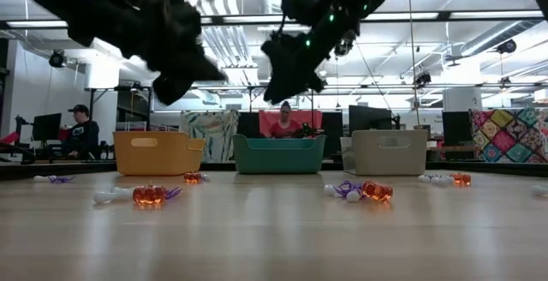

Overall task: Sort Halloween decoration
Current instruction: Put the white bone toy into the yellow bin

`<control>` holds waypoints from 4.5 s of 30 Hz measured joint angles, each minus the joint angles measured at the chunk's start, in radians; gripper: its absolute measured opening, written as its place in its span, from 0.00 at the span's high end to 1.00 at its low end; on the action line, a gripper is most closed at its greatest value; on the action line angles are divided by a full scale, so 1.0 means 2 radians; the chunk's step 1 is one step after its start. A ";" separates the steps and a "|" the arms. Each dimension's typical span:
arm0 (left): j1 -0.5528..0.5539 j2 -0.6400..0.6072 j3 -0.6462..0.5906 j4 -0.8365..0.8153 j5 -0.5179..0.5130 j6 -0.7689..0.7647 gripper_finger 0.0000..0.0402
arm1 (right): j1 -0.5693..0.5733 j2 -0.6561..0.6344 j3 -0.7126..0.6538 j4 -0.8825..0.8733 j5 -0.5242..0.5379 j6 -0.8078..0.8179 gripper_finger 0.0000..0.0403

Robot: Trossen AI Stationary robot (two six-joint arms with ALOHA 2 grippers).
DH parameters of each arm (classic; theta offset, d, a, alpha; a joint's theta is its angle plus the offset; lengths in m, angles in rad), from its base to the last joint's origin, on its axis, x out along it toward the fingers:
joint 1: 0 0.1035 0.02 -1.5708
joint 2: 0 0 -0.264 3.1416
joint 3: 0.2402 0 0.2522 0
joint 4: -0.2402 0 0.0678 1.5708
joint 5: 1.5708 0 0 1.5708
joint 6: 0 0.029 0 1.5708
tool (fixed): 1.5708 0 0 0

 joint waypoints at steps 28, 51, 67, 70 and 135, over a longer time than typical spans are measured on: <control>-0.157 0.015 0.087 -0.508 0.056 -0.345 1.00 | 0.069 -0.047 -0.020 -0.070 0.001 -0.083 0.79; -0.331 0.015 0.099 -0.523 0.071 -0.551 0.82 | 0.069 -0.047 -0.039 -0.061 0.000 -0.074 0.78; -0.393 0.066 0.095 -0.543 0.071 -0.648 0.65 | 0.069 -0.047 -0.040 -0.062 0.000 -0.069 0.82; -0.393 0.091 0.095 -0.543 0.071 -0.637 0.65 | 0.069 -0.047 -0.040 -0.062 0.000 -0.066 0.81; 0.014 -0.036 0.266 -0.658 -0.295 -0.078 1.00 | 0.071 -0.049 -0.044 -0.119 0.000 -0.140 0.83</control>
